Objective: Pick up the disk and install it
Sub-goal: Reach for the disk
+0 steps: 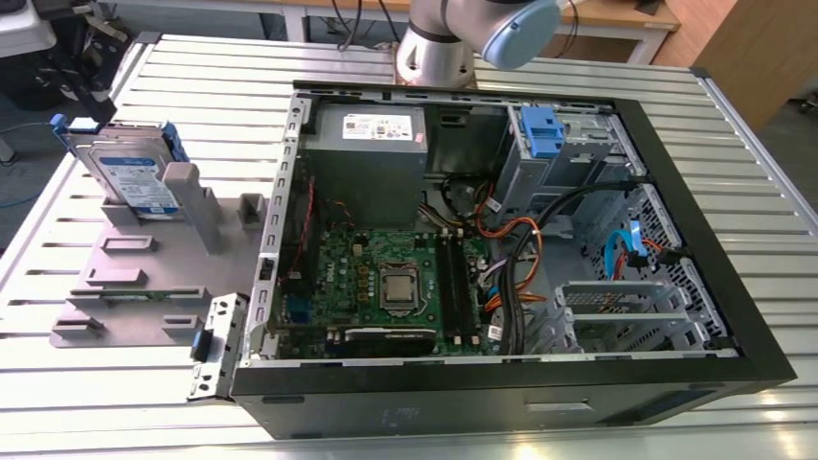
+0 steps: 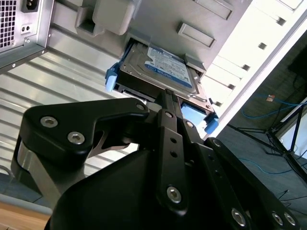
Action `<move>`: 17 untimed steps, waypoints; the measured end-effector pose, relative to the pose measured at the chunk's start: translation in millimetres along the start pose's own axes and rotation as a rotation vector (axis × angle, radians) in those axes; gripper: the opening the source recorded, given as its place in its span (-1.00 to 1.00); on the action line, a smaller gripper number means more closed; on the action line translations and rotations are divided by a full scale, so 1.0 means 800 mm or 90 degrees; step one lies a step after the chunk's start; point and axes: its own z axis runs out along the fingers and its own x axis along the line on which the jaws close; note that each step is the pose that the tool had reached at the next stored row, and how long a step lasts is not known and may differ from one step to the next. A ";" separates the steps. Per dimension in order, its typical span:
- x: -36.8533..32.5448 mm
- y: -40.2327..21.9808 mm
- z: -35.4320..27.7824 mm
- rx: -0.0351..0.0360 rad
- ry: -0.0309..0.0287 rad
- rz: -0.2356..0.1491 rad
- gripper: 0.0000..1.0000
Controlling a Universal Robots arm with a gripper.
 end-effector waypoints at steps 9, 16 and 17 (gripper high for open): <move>0.0003 -0.0001 0.0026 0.0000 -0.0001 0.000 -0.79; 0.0003 -0.0001 0.0041 0.0001 0.0000 0.000 -0.79; 0.0004 -0.0002 0.0052 -0.0001 -0.0002 0.000 -0.79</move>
